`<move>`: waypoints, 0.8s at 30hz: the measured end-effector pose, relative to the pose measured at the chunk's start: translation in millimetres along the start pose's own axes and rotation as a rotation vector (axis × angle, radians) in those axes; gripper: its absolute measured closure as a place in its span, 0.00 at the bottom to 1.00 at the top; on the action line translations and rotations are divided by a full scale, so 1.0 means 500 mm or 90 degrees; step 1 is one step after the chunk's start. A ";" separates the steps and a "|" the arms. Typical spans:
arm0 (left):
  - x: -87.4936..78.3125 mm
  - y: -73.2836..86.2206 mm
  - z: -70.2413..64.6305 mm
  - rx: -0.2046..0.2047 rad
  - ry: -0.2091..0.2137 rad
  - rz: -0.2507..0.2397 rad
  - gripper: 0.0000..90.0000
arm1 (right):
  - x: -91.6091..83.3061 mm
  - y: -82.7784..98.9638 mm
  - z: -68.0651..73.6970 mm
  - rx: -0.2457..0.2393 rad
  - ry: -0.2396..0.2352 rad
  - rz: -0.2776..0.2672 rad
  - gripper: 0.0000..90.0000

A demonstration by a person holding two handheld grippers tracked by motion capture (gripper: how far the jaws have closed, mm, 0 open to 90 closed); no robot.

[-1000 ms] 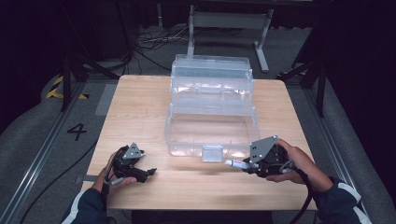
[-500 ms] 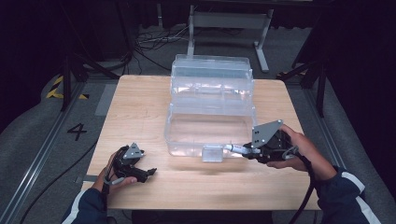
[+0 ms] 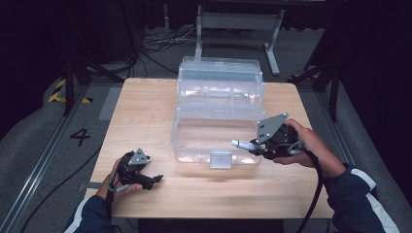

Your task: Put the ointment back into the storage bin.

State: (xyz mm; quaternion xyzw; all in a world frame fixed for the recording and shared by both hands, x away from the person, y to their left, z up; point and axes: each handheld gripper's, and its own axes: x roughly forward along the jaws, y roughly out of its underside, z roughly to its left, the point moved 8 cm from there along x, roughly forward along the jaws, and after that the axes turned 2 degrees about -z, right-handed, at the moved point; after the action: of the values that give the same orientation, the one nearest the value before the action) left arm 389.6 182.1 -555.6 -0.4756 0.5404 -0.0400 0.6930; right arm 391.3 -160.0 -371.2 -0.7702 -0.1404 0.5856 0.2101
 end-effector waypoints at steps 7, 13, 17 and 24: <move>0.000 0.000 0.000 0.000 0.000 0.000 0.12 | 0.009 -0.002 -0.020 0.005 0.000 0.011 0.78; 0.000 0.000 0.000 0.000 0.000 0.000 0.12 | 0.016 -0.001 -0.041 0.019 0.001 0.019 0.78; 0.000 0.000 0.000 0.000 0.000 0.000 0.12 | 0.022 0.000 -0.059 0.026 0.002 0.026 0.78; 0.000 0.000 0.000 0.000 0.000 0.000 0.12 | 0.040 -0.002 -0.078 0.029 -0.004 0.043 0.78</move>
State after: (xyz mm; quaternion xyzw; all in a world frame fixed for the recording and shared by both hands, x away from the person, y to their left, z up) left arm 389.6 182.1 -555.7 -0.4754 0.5405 -0.0399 0.6930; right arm 434.1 -156.2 -379.0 -0.7678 -0.1014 0.5976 0.2072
